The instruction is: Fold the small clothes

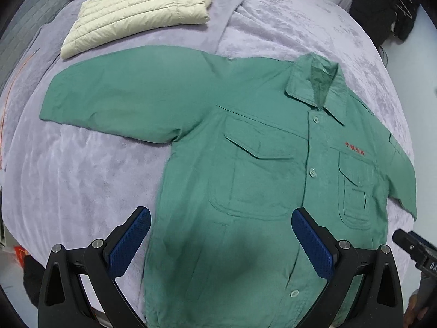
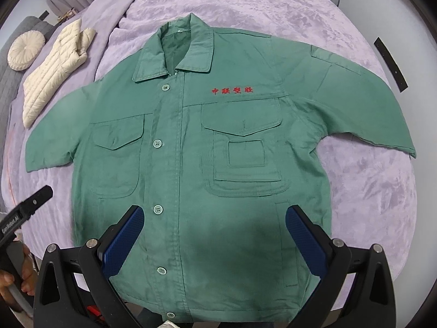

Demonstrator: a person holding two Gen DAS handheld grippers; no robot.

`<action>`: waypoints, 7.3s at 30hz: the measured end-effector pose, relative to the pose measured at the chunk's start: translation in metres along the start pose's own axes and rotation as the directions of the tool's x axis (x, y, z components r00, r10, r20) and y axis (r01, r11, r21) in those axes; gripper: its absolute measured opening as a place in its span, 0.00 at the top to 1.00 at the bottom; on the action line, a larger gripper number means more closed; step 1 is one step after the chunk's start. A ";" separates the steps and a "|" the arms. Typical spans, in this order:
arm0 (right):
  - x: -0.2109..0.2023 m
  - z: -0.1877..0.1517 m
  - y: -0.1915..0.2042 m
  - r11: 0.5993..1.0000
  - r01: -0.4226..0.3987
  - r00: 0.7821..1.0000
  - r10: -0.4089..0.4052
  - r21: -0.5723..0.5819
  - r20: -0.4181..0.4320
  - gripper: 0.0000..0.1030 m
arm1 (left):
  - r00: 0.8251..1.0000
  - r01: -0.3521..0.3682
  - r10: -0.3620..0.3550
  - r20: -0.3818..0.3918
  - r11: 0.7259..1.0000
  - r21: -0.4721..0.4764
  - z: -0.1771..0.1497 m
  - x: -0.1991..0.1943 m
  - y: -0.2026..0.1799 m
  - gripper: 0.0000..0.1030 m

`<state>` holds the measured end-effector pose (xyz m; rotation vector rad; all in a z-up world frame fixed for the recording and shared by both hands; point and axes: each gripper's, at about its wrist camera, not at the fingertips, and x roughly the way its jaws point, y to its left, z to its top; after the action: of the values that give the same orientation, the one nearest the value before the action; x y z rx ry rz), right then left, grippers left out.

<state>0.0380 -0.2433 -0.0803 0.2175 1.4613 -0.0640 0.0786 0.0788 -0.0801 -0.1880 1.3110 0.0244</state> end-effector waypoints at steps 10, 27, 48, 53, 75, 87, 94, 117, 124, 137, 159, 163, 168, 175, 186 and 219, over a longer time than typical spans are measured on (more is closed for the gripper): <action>0.046 -0.002 0.071 0.991 -0.035 0.998 0.029 -0.131 -0.049 0.00 | 0.982 0.021 0.033 0.185 0.958 -0.286 0.050 0.055 0.162 0.00; 0.103 -0.015 0.149 0.971 -0.068 0.984 0.027 -0.229 -0.179 0.00 | 0.949 0.181 0.008 0.315 0.806 -0.564 0.104 0.132 0.345 0.09; 0.075 -0.013 0.083 0.987 -0.141 0.986 0.133 -0.080 -0.100 0.00 | 0.761 0.462 -0.341 0.552 0.882 -0.091 0.153 -0.005 0.182 0.95; 0.065 -0.012 0.040 0.989 -0.148 0.988 0.148 -0.001 -0.054 0.00 | 0.748 0.471 -0.497 0.439 0.864 0.177 0.158 -0.016 0.030 0.95; 0.087 0.011 -0.086 0.985 -0.036 0.998 0.028 0.171 0.049 0.00 | 0.964 0.150 -0.248 0.090 0.796 0.586 0.023 0.106 -0.194 0.07; 0.132 0.091 0.089 0.859 0.254 0.942 -0.115 -0.444 0.316 0.00 | 0.967 -0.247 0.203 0.152 0.892 0.378 0.017 0.107 -0.013 0.07; 0.141 0.128 0.079 0.942 0.134 0.951 -0.036 -0.306 0.307 0.96 | 0.937 -0.332 0.288 0.200 0.911 0.244 0.036 0.130 0.016 0.07; 0.124 0.125 0.003 1.000 -0.015 0.951 0.009 0.016 0.310 0.48 | 0.960 -0.265 0.249 0.125 0.954 0.137 0.061 0.142 0.055 0.07; 0.131 0.112 -0.047 0.819 -0.483 0.850 0.353 0.311 0.392 0.92 | 0.969 -0.230 0.219 0.111 0.969 0.092 0.062 0.143 0.064 0.07; 0.181 0.034 -0.124 0.215 -0.711 0.677 0.467 0.669 0.569 0.71 | 0.972 -0.226 0.217 0.091 0.970 0.093 0.066 0.139 0.075 0.07; 0.163 0.086 -0.093 0.730 -0.462 0.886 0.368 0.504 0.280 0.93 | 0.961 -0.261 0.235 0.145 0.945 0.197 0.100 0.164 0.040 0.06; 0.151 0.072 -0.109 0.731 -0.450 0.893 0.353 0.514 0.279 0.87 | 0.953 -0.295 0.270 0.137 0.932 0.212 0.101 0.155 0.046 0.06; 0.134 0.050 -0.125 0.722 -0.436 0.900 0.353 0.537 0.256 0.85 | 0.953 -0.298 0.279 0.116 0.932 0.208 0.098 0.138 0.044 0.06; 0.114 0.012 -0.140 0.689 -0.450 0.892 0.378 0.567 0.248 0.64 | 0.972 -0.235 0.219 0.089 0.938 0.254 0.080 0.111 0.011 0.06; 0.092 -0.020 -0.175 0.634 -0.475 0.878 0.387 0.610 0.281 0.57 | 0.994 -0.110 0.110 0.024 0.911 0.397 0.042 0.094 -0.083 0.06; 0.080 -0.018 -0.462 0.283 -0.601 0.798 0.157 0.747 0.583 0.56 | 0.999 0.032 -0.013 -0.040 0.855 0.518 -0.022 0.109 -0.308 0.06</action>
<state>-0.0519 -0.6851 -0.2107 1.4424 0.7361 -0.5109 0.1241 -0.2377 -0.1522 0.2623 1.3038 -0.3551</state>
